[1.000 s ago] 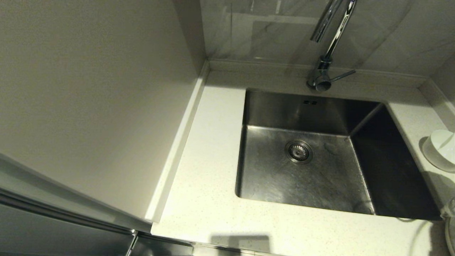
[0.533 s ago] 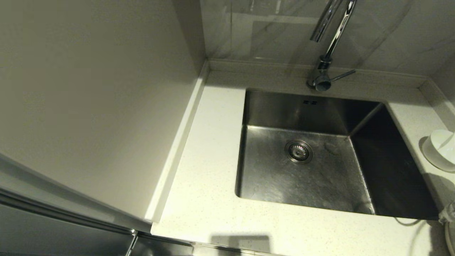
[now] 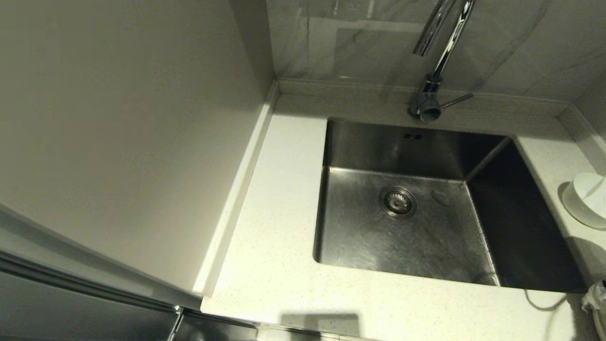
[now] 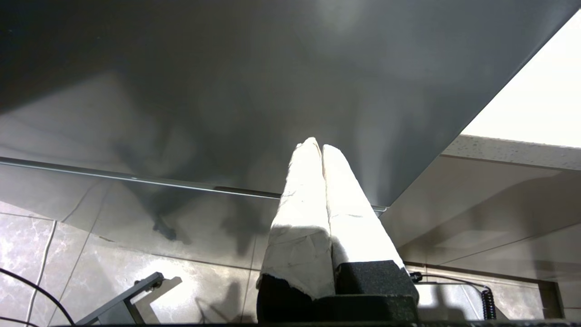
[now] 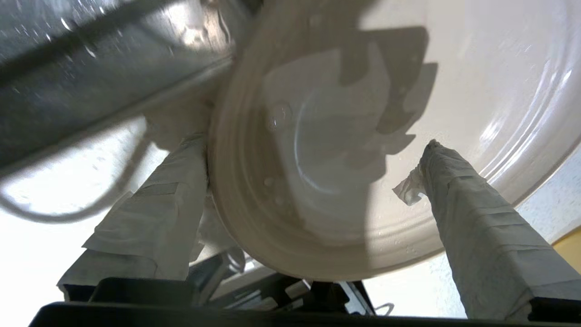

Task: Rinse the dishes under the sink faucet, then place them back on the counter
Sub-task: Put a plate into the sink

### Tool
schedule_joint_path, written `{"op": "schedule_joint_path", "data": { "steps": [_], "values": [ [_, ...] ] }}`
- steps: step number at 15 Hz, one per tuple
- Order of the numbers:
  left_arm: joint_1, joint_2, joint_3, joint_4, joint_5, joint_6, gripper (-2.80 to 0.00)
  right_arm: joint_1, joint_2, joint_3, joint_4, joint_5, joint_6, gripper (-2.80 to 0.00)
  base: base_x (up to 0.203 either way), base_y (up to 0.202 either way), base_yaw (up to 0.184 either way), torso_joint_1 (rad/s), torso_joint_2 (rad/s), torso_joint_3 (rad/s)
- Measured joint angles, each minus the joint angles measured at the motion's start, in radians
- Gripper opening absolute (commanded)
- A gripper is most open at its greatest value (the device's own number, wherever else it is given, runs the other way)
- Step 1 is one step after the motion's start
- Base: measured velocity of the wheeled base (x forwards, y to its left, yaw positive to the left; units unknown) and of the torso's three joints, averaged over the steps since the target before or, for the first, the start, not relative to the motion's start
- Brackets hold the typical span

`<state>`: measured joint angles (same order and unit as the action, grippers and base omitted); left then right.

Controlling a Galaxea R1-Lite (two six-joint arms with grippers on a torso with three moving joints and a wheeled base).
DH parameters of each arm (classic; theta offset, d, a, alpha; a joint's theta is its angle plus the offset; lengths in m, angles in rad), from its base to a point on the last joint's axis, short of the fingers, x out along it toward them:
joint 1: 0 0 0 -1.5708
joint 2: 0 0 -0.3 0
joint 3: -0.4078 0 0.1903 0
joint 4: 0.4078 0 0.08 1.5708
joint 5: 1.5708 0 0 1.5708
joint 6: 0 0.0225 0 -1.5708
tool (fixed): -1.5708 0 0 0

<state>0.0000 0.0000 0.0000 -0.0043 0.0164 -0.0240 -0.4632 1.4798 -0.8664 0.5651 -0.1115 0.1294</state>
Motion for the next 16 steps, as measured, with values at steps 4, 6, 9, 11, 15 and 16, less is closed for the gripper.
{"op": "schedule_joint_path", "data": {
  "steps": [4,6,9,11,15,16],
  "values": [
    [0.0,0.0,0.0,0.0,0.0,0.0,-2.8,0.0,-0.002,0.014,0.001,0.001,-0.007,0.0,0.0,0.0,0.0,0.0,0.0,0.0],
    [0.0,0.0,0.0,0.0,0.0,0.0,-2.8,0.0,-0.003,0.016,0.0,0.003,-0.021,-2.8,0.0,0.0,0.0,0.0,0.0,0.0],
    [0.0,0.0,0.0,0.0,0.0,0.0,-2.8,0.0,-0.003,0.021,0.001,0.005,-0.021,-2.8,0.0,0.0,0.0,0.0,0.0,0.0],
    [0.0,0.0,0.0,0.0,0.0,0.0,-2.8,0.0,-0.003,0.023,0.001,0.005,-0.022,-2.8,0.0,0.0,0.0,0.0,0.0,0.0],
    [0.0,0.0,0.0,0.0,0.0,0.0,-2.8,-0.001,-0.002,0.025,0.001,0.005,-0.019,-2.8,0.0,0.0,0.0,0.0,0.0,0.0],
    [0.0,0.0,0.0,0.0,0.0,0.0,-2.8,0.0,-0.002,0.022,0.002,0.007,-0.019,-2.8,0.0,0.0,0.0,0.0,0.0,0.0]
  ]
}}
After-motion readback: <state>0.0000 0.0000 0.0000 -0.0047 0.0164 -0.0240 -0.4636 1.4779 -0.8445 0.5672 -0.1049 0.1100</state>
